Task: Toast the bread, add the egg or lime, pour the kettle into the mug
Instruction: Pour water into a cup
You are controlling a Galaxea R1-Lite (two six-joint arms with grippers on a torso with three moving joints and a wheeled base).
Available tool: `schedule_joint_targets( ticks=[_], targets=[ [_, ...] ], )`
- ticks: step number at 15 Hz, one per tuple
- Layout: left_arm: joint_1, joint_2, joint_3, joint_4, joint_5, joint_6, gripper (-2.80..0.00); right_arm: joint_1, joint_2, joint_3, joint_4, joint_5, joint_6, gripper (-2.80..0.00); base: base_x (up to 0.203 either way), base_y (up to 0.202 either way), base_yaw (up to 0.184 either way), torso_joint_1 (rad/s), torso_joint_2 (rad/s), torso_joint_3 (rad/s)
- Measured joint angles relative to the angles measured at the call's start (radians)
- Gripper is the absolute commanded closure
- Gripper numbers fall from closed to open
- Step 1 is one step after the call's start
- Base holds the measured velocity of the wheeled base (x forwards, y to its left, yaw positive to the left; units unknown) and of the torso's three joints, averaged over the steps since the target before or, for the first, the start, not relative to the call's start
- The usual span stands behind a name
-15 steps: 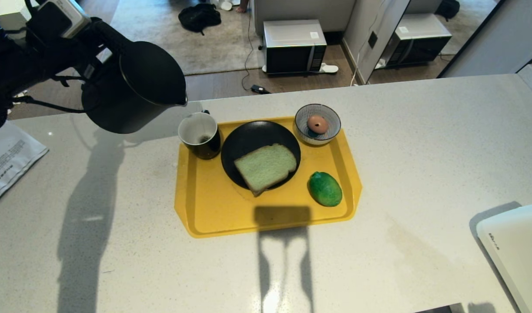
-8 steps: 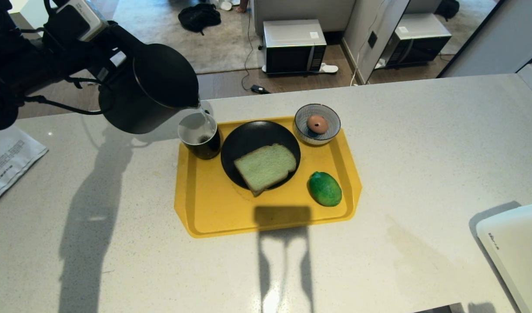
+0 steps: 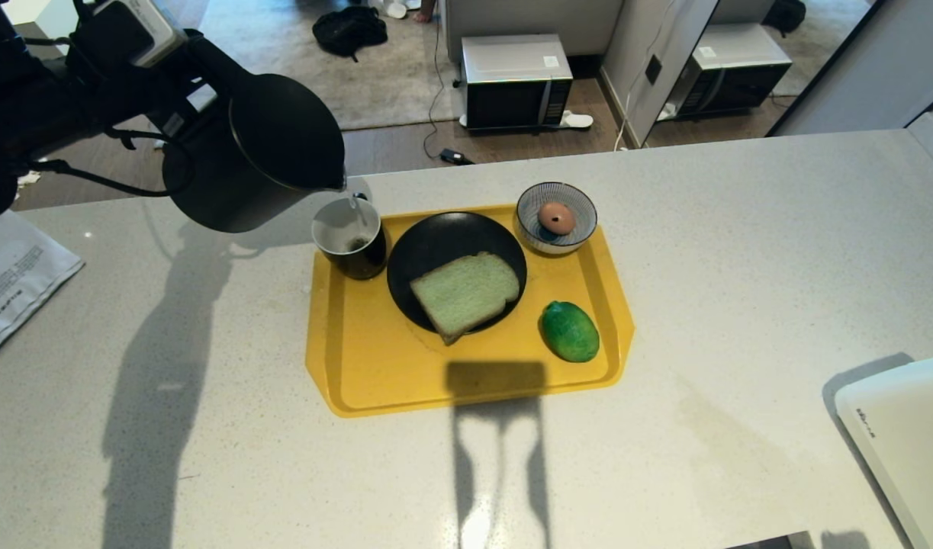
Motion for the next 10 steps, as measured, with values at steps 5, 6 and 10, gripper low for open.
schedule_joint_targets(
  ticks=[5,6,10],
  targets=[
    [0.005,-0.008,-0.002,0.042,0.0,0.041,0.0,0.0,0.0,0.0,0.0,0.0,0.0,0.0,0.0,0.0,0.0,0.0,0.0,0.0],
    [0.005,-0.009,-0.002,0.041,0.0,0.042,0.0,0.0,0.0,0.0,0.0,0.0,0.0,0.0,0.0,0.0,0.0,0.0,0.0,0.0],
    [0.008,-0.013,-0.002,0.074,0.0,0.079,0.0,0.0,0.0,0.0,0.0,0.0,0.0,0.0,0.0,0.0,0.0,0.0,0.0,0.0]
  ],
)
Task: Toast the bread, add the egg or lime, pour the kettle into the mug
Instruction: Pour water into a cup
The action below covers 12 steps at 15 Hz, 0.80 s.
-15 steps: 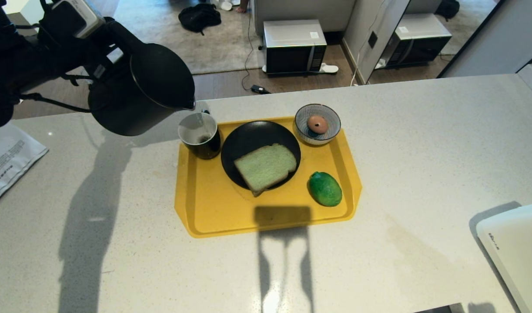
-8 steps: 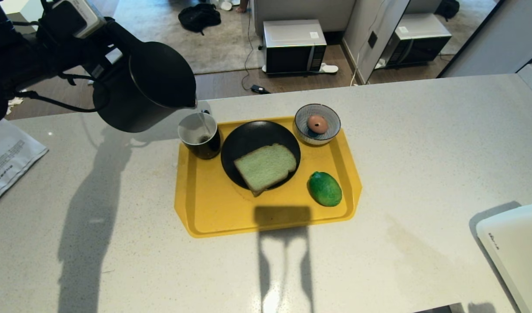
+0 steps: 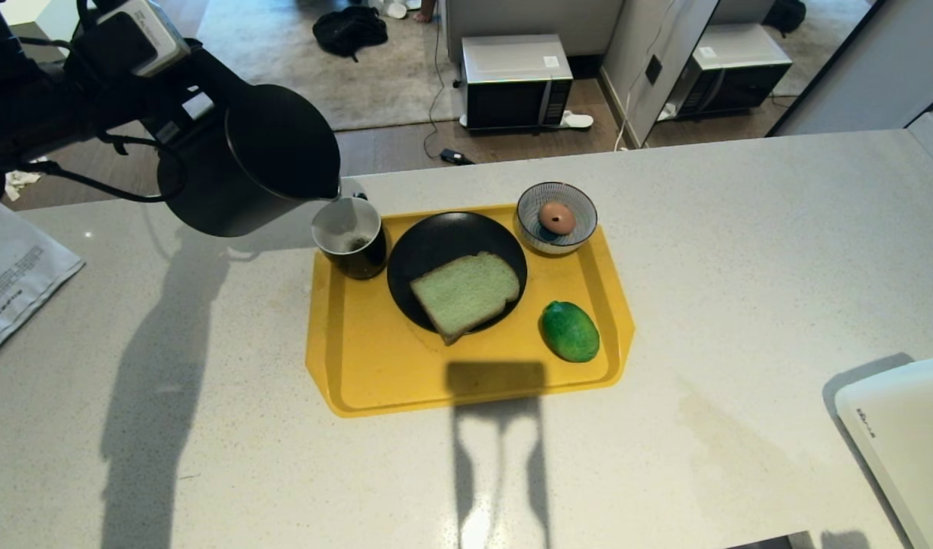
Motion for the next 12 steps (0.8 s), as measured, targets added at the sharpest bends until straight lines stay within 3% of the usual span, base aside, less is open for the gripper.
schedule_joint_targets(
  ticks=[7,12],
  targets=[
    [0.013,-0.002,0.001,0.069,-0.001,0.074,0.0,0.001,0.0,0.0,0.0,0.0,0.0,0.0,0.0,0.0,0.0,0.0,0.0,0.0],
    [0.013,-0.001,0.0,0.079,0.0,0.084,0.0,0.0,0.0,0.0,0.0,0.0,0.0,0.0,0.0,0.0,0.0,0.0,0.0,0.0]
  ],
)
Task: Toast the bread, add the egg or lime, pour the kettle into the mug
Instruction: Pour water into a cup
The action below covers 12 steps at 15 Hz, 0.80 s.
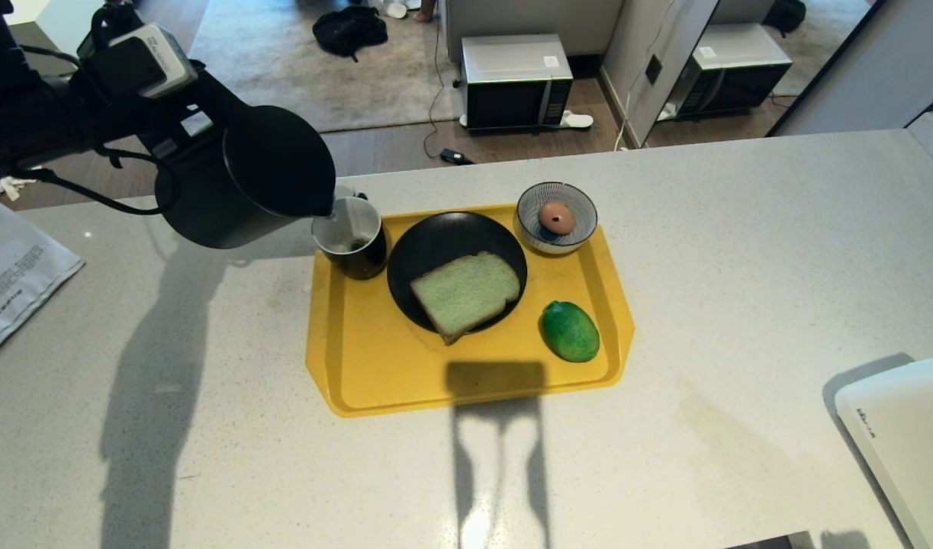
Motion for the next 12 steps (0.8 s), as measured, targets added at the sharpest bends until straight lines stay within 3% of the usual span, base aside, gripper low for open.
schedule_joint_targets(
  ticks=[12],
  targets=[
    [0.008,0.031,-0.043,0.018,0.017,0.013,0.0,0.0,0.0,0.0,0.0,0.0,0.0,0.0,0.0,0.0,0.0,0.0,0.0,0.0]
  ],
)
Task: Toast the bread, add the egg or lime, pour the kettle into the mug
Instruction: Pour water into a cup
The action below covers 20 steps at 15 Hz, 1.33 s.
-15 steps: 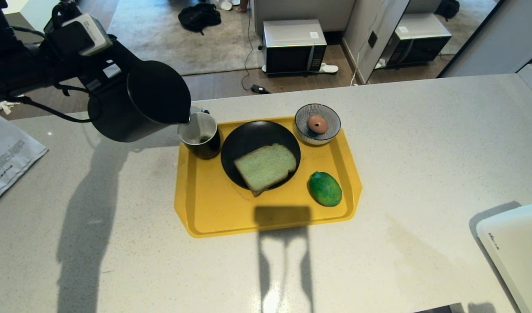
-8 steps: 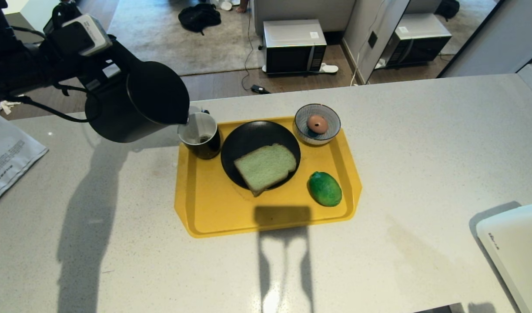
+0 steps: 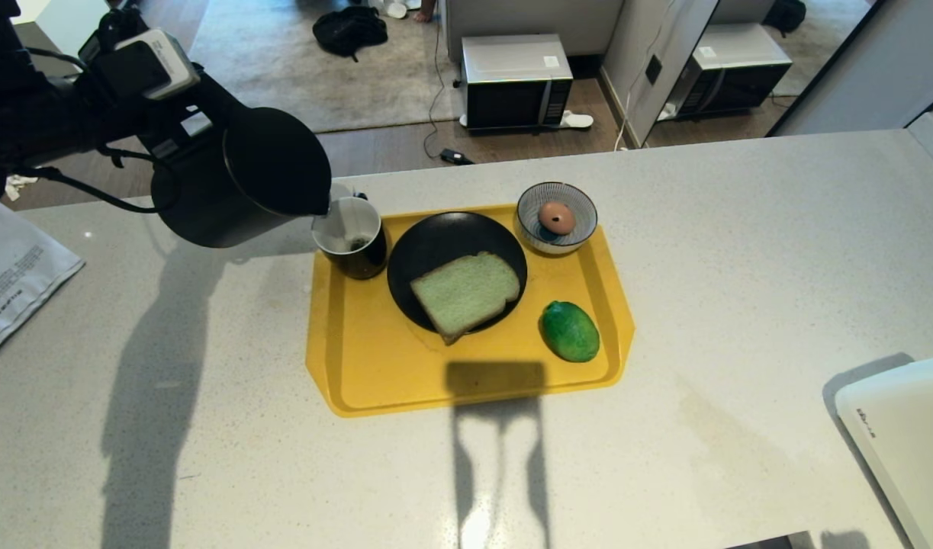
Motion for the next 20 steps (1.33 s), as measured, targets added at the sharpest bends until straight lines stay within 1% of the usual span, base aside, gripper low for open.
schedule_joint_targets(
  ticks=[5,16,18,20],
  targets=[
    [0.0,0.018,-0.036,0.018,0.0,0.001,0.0,0.0,0.0,0.0,0.0,0.0,0.0,0.0,0.0,0.0,0.0,0.0,0.0,0.0],
    [-0.003,0.025,-0.041,0.02,0.008,-0.001,0.0,0.0,0.0,0.0,0.0,0.0,0.0,0.0,0.0,0.0,0.0,0.0,0.0,0.0],
    [-0.002,0.025,-0.041,0.018,0.016,-0.009,0.0,0.0,0.0,0.0,0.0,0.0,0.0,0.0,0.0,0.0,0.0,0.0,0.0,0.0],
    [-0.001,0.024,-0.039,0.016,0.034,-0.037,0.0,0.0,0.0,0.0,0.0,0.0,0.0,0.0,0.0,0.0,0.0,0.0,0.0,0.0]
  ],
)
